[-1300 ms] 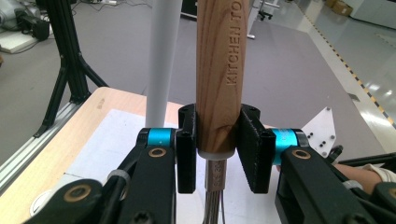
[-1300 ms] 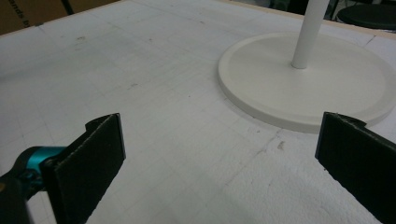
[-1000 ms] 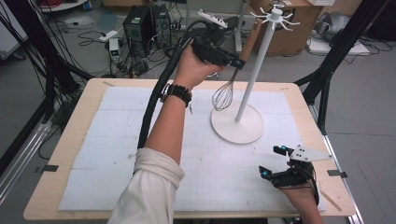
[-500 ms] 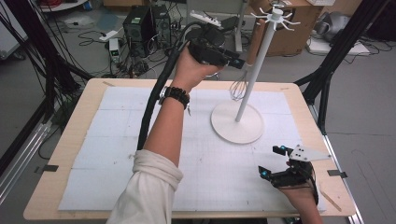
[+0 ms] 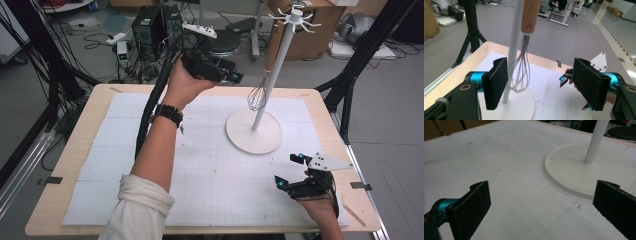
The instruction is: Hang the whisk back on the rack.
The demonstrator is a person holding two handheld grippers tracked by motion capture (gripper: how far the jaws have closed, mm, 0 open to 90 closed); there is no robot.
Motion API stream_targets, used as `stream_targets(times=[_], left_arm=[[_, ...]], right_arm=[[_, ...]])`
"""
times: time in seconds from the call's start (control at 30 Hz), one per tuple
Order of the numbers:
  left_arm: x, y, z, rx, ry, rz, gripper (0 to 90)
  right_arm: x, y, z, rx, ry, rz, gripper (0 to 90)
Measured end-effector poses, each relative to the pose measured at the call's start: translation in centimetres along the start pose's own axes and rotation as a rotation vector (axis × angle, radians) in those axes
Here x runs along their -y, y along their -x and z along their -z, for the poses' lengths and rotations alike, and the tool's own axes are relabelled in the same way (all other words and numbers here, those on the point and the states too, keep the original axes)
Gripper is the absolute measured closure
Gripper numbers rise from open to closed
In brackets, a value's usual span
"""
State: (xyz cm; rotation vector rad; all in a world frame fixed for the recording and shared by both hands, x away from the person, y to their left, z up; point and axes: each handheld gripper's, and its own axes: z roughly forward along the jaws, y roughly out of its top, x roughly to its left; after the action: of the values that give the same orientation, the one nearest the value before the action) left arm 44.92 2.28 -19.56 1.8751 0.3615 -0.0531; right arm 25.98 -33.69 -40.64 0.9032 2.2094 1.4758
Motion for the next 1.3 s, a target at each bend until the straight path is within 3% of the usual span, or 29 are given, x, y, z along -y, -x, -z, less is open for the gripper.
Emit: stream_targets(times=[0.43,0.57,0.67,1.0,1.17,1.3], left_arm=[[2.8,1.4,2.5,-0.010,-0.033,-0.038,20.9],[4.1,1.8,3.3,-0.023,-0.033,-0.030,16.8],[5.2,2.0,4.0,-0.045,-0.053,-0.051,15.9],[8.6,2.3,5.9,-0.049,-0.056,-0.030,9.8],[9.7,2.3,6.8,-0.075,-0.090,-0.023,6.3],[10.2,2.9,7.2,-0.062,-0.106,-0.028,4.3]], right_arm=[[-0.3,-0.2,-0.9,-0.014,-0.013,0.011,0.2],[-0.3,-0.3,-1.2,-0.014,-0.020,0.016,0.2],[-0.3,-0.2,-1.1,-0.014,-0.016,0.011,0.2],[-0.2,-0.2,-1.1,-0.010,-0.020,0.008,0.2],[-0.2,-0.1,-1.1,-0.008,-0.025,0.003,0.2],[-0.1,-0.1,-1.2,-0.006,-0.025,0.006,0.2]])
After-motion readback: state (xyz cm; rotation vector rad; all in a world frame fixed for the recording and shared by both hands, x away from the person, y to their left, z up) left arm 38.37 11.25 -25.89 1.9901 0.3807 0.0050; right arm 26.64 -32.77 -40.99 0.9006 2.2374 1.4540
